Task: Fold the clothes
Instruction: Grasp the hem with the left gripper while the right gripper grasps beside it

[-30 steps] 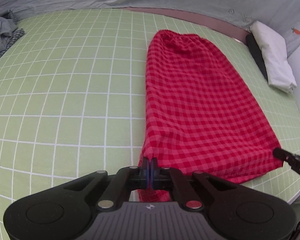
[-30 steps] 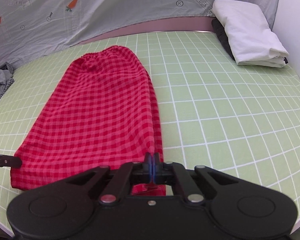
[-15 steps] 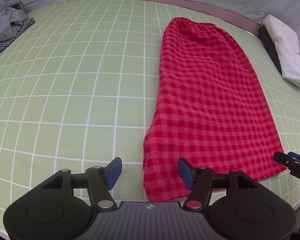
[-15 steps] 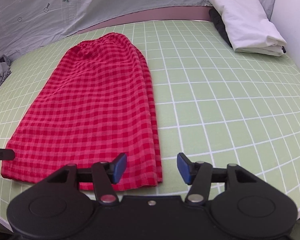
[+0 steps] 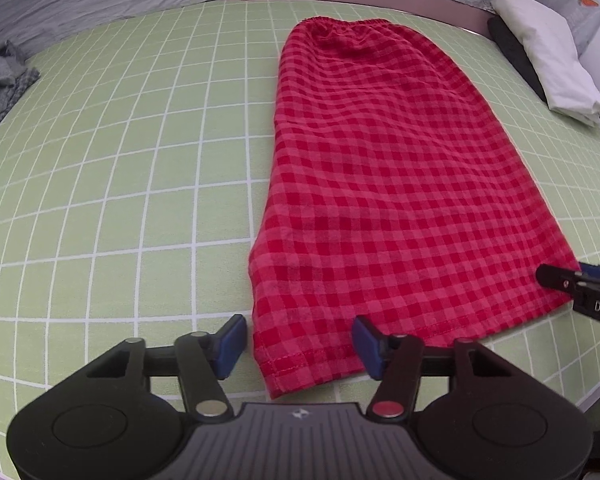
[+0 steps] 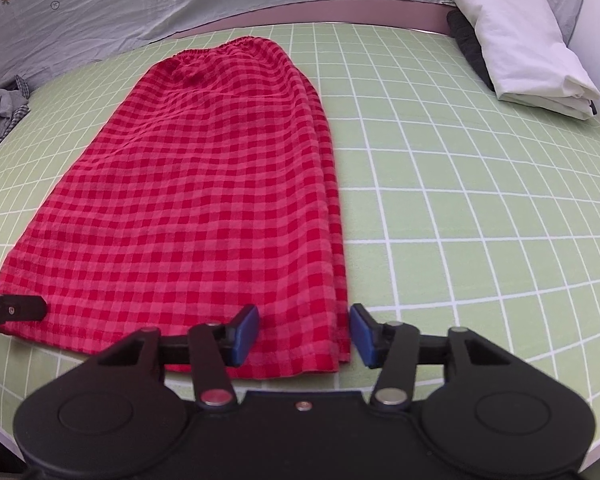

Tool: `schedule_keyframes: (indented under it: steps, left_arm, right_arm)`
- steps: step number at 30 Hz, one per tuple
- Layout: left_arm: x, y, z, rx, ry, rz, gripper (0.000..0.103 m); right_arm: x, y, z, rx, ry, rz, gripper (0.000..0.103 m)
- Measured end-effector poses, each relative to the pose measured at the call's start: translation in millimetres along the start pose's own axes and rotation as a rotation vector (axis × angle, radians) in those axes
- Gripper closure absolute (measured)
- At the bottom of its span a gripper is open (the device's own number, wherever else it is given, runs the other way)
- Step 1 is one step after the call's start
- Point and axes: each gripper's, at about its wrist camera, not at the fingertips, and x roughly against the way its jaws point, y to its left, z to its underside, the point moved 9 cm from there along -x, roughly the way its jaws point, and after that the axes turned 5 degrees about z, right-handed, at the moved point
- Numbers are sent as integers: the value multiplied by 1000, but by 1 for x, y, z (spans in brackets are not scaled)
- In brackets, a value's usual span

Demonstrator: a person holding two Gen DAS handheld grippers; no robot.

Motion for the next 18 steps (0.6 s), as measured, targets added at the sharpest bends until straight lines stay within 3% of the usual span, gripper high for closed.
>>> schedule_keyframes:
  steps: [2, 3, 4, 7, 11, 18]
  left_arm:
    - [1, -6, 2, -52, -9, -8, 72]
    - [2, -7, 3, -50, 1, 4, 87]
    - [2, -8, 4, -49, 10, 15, 91]
    - [5, -12, 8, -41, 39, 51, 96]
    - [18, 2, 3, 82, 35, 94, 96]
    - [45, 6, -53, 167, -84, 125, 96]
  right_arm:
    - [2, 3, 2, 1, 3, -26, 88]
    - [3, 5, 3, -1, 6, -40, 94]
    - [5, 7, 4, -1, 10, -45, 94]
    - [11, 14, 11, 38, 22, -43, 97]
    - [25, 19, 20, 85, 20, -53, 98]
    - [47, 16, -20, 74, -83, -117, 99]
